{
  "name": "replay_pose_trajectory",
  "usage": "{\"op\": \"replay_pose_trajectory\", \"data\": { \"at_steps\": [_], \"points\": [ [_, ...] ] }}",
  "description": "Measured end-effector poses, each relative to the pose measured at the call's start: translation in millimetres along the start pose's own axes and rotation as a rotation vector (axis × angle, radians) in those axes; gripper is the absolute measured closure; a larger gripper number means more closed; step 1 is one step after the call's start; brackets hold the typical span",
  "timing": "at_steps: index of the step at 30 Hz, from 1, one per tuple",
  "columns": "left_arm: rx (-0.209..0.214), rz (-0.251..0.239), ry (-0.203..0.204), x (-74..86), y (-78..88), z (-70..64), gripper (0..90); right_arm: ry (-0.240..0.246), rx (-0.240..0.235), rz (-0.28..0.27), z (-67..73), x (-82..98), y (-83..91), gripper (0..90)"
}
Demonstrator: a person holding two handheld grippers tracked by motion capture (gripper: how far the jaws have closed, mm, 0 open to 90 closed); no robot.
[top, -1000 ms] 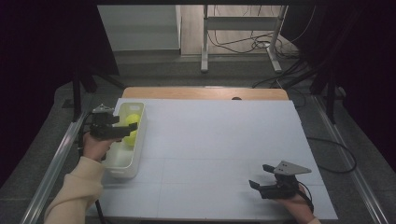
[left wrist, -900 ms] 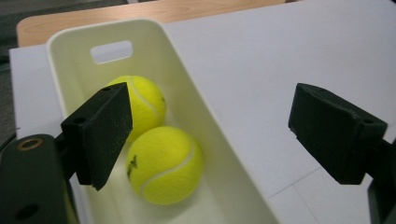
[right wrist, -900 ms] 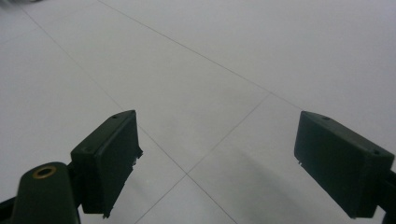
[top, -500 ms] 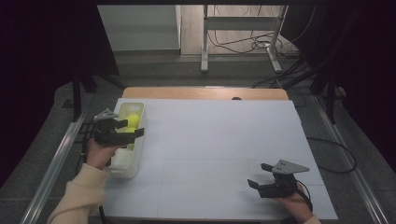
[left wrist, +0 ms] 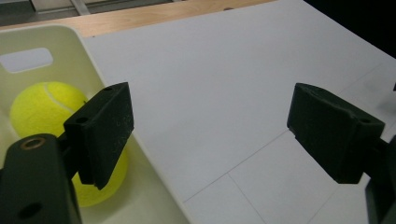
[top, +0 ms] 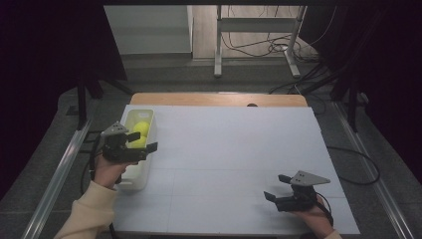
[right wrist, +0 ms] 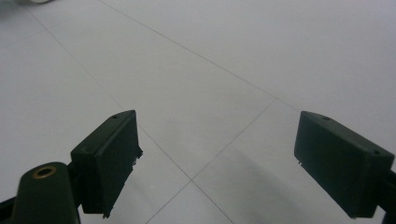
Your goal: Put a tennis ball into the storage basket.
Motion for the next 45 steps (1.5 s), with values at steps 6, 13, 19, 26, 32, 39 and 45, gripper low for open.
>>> {"op": "replay_pose_trajectory", "data": {
  "at_steps": [6, 13, 19, 26, 32, 39, 45],
  "points": [
    [0.015, -0.01, -0.007, 4.8, -0.9, -9.6, 15.2, 0.003, 0.003, 0.005, 0.1, 0.3, 0.1, 14.4],
    [0.006, -0.024, -0.021, 8.9, 1.4, -20.3, 15.3, 0.001, 0.003, 0.0, 0.5, 0.6, 0.5, 14.5],
    [-0.003, -0.038, -0.053, 17.1, 1.3, -33.5, 15.5, 0.003, 0.007, 0.003, 0.6, 0.6, 0.3, 14.4],
    [0.024, -0.029, -0.06, 27.0, -2.4, -45.2, 15.4, 0.003, 0.008, 0.004, 0.7, 0.7, 0.0, 14.5],
    [0.046, -0.025, -0.07, 32.9, -4.7, -55.8, 15.5, 0.003, 0.007, 0.004, 0.5, 0.8, 0.2, 14.5],
    [0.075, -0.013, -0.102, 40.4, -10.0, -71.0, 15.6, 0.004, 0.007, 0.003, 0.8, 0.8, 0.4, 14.5],
    [0.087, -0.016, -0.118, 51.1, -13.7, -80.9, 15.7, 0.005, 0.006, 0.003, 0.8, 0.7, 0.4, 14.5]
  ]
}}
Point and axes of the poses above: each handheld gripper's, and its own axes: y roughly backward along the jaws, x roughly out of its underside, z roughly to its left, the point moved 7 cm from there along -y, roughly forward along the jaws, and after that the axes turned 1 degree about -y, right-handed, at the moved point
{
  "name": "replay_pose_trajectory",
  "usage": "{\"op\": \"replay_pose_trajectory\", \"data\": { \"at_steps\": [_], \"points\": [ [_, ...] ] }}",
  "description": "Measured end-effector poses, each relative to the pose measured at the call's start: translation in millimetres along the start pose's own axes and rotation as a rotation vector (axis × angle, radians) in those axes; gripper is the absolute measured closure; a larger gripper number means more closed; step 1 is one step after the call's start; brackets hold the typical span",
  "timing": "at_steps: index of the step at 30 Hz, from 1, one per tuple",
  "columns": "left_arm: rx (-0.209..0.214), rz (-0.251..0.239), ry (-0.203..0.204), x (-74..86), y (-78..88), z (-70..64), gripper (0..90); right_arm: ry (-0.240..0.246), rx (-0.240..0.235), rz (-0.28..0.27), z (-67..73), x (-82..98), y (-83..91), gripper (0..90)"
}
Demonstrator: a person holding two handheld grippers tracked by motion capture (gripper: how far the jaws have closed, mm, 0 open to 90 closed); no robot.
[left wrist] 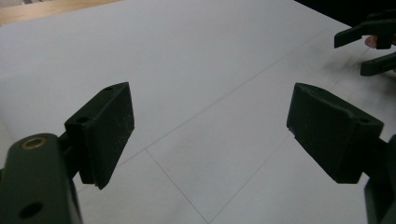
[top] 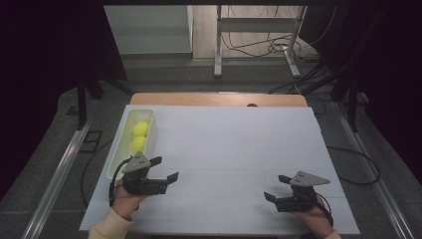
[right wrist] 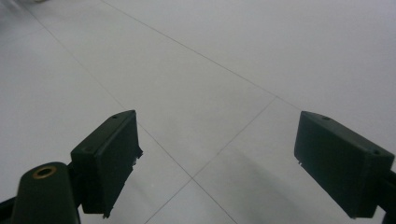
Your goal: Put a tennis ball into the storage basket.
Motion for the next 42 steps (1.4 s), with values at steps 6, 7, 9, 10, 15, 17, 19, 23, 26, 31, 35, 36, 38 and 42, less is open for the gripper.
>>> {"op": "replay_pose_trajectory", "data": {
  "at_steps": [6, 7, 9, 10, 15, 17, 19, 23, 26, 31, 35, 36, 38, 42],
  "points": [
    [-0.013, 0.0, -0.03, 10.3, -1.5, -8.5, 15.9, 0.001, 0.0, 0.0, 0.2, 0.0, 0.0, 14.5],
    [-0.015, -0.006, -0.034, 11.0, -1.1, -10.4, 16.1, 0.001, 0.0, 0.0, 0.3, 0.0, 0.0, 14.5],
    [0.0, -0.003, -0.048, 13.8, -2.2, -15.8, 16.3, 0.001, 0.0, 0.0, 0.4, 0.0, 0.1, 14.5],
    [0.005, 0.003, -0.051, 15.6, -3.2, -17.4, 16.3, 0.001, 0.0, 0.0, 0.4, 0.0, 0.0, 14.4],
    [0.015, 0.024, -0.045, 25.0, -8.7, -20.3, 16.3, 0.001, 0.0, 0.0, 0.5, 0.0, 0.0, 14.5],
    [0.009, 0.031, -0.059, 30.8, -11.3, -21.8, 16.3, 0.002, 0.002, 0.003, 0.5, 0.2, 0.4, 14.5],
    [0.014, 0.031, -0.052, 35.7, -13.6, -21.9, 16.3, 0.003, 0.002, 0.002, 0.6, 0.2, 0.6, 14.5],
    [0.005, 0.044, -0.042, 43.6, -17.5, -19.0, 16.3, 0.004, 0.001, 0.003, 0.7, 0.3, 0.6, 14.5],
    [-0.002, 0.051, -0.033, 48.1, -20.7, -15.9, 16.3, 0.003, -0.003, 0.003, 0.8, 0.5, 0.2, 14.4],
    [-0.007, 0.063, -0.024, 52.8, -23.1, -11.8, 16.3, 0.006, -0.006, 0.008, 1.2, 1.1, 0.3, 14.4],
    [-0.007, 0.058, -0.01, 53.2, -22.6, -8.8, 16.3, 0.004, -0.007, 0.01, 1.0, 1.6, 0.3, 14.4],
    [-0.007, 0.058, -0.01, 53.2, -22.6, -8.8, 16.3, 0.005, -0.007, 0.011, 1.2, 1.7, 0.2, 14.4],
    [-0.006, 0.057, -0.008, 53.2, -22.3, -8.4, 16.3, 0.006, -0.008, 0.012, 1.4, 1.8, 0.0, 14.4],
    [-0.004, 0.058, -0.008, 53.3, -22.4, -8.4, 16.3, 0.006, -0.007, 0.013, 1.2, 2.0, -0.2, 14.4]
  ]
}}
Point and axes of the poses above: each handheld gripper's, and its own axes: y roughly backward along the jaws, x roughly out of its underside, z roughly to its left, the point moved 7 cm from there along -y, roughly forward along the jaws, and after that the axes turned 1 degree about -y, right-handed, at the moved point
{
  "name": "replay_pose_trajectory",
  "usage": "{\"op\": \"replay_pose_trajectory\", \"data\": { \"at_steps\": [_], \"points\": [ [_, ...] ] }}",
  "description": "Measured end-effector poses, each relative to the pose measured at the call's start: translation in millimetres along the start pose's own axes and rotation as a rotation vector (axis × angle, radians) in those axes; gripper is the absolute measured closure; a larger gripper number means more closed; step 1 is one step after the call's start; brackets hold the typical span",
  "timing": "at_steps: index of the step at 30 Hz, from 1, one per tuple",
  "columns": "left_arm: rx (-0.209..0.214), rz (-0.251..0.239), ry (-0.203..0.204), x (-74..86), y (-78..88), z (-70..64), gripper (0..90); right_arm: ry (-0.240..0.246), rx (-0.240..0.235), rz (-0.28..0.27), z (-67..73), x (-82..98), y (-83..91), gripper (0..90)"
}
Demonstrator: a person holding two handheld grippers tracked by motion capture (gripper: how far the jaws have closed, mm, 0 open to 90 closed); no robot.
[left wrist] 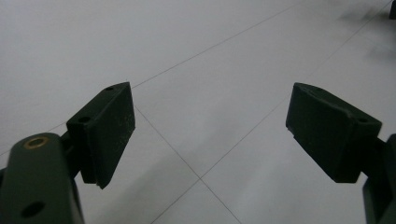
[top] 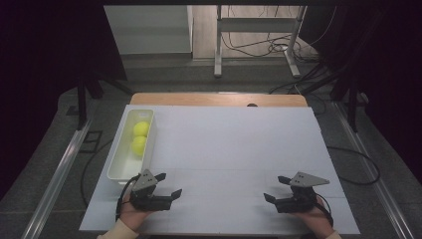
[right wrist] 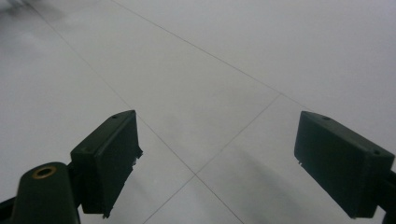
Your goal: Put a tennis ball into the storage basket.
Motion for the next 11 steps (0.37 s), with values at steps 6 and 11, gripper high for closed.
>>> {"op": "replay_pose_trajectory", "data": {
  "at_steps": [6, 11],
  "points": [
    [0.002, 0.005, -0.001, 0.0, -0.6, -0.5, 16.3, 0.001, 0.0, 0.001, -0.1, 0.2, -0.1, 14.4],
    [0.005, 0.005, -0.004, -0.2, -0.4, -1.4, 16.3, 0.001, -0.002, -0.001, -0.3, 0.3, -0.6, 14.4]
  ]
}}
Point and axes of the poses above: each handheld gripper's, and its own axes: y roughly backward along the jaws, x roughly out of its underside, z roughly to its left, the point moved 7 cm from there along -y, roughly forward along the jaws, and after that the axes turned 1 degree about -y, right-handed, at the moved point
